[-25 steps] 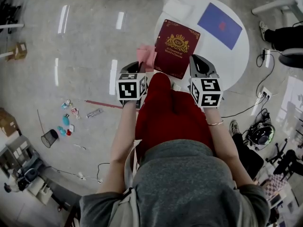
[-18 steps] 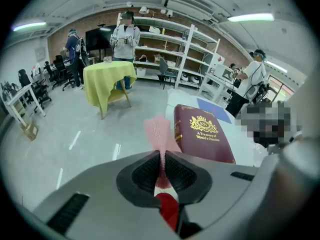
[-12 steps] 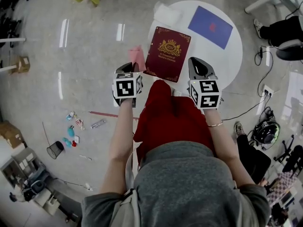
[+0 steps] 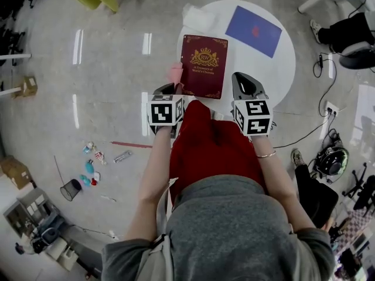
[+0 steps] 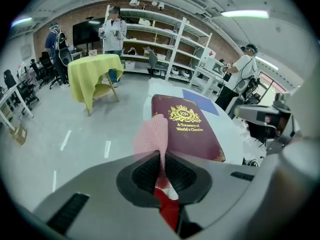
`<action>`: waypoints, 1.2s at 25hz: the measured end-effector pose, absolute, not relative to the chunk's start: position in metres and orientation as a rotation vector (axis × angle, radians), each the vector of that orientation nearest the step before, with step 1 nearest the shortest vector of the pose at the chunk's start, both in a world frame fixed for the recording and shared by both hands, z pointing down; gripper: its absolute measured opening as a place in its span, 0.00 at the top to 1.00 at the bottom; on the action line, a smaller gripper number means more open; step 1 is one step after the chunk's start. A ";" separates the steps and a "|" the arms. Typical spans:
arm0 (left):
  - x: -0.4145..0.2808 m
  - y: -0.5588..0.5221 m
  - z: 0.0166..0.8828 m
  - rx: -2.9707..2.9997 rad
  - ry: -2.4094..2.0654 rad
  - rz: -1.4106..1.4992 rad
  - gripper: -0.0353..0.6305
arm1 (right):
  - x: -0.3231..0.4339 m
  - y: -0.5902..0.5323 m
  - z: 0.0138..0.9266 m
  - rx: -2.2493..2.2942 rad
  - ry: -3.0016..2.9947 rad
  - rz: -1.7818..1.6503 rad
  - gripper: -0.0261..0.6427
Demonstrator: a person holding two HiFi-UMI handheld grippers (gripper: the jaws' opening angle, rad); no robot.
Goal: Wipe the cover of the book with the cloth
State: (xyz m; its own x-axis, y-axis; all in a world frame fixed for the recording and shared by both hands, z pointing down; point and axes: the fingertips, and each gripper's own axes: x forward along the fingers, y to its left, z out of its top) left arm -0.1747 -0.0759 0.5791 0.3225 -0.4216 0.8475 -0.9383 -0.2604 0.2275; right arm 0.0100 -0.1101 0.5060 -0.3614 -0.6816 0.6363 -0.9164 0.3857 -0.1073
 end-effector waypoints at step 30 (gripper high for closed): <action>-0.162 -0.234 0.583 2.119 -1.075 0.999 0.90 | -0.036 -0.174 0.557 1.338 -2.025 0.709 0.92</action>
